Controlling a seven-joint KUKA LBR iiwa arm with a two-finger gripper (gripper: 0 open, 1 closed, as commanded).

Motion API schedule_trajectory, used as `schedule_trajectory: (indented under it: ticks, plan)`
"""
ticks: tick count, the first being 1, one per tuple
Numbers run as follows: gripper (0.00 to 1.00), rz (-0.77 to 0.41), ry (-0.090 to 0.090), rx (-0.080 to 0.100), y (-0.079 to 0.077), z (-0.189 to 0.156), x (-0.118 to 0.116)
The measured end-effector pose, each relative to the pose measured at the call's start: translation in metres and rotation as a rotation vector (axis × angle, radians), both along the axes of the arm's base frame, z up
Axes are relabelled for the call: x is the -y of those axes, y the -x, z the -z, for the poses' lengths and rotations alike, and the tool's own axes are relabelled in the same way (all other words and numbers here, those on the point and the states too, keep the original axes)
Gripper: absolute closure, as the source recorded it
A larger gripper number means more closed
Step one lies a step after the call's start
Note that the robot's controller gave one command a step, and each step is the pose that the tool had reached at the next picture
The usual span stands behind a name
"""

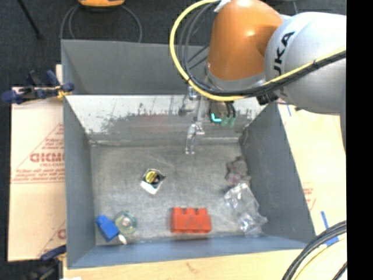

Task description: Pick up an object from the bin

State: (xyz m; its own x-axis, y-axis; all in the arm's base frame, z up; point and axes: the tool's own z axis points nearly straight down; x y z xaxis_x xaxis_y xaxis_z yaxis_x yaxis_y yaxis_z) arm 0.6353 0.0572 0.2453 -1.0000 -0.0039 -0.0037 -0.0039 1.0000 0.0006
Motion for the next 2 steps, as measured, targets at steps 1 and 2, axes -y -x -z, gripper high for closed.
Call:
schedule_trajectory:
  ticks: [1, 2]
  plan:
    - [0.0, -0.139, 0.001, -0.008, 0.028, 0.139, -0.039]
    - [0.0, -0.259, 0.003, 0.006, 0.028, 0.171, -0.052]
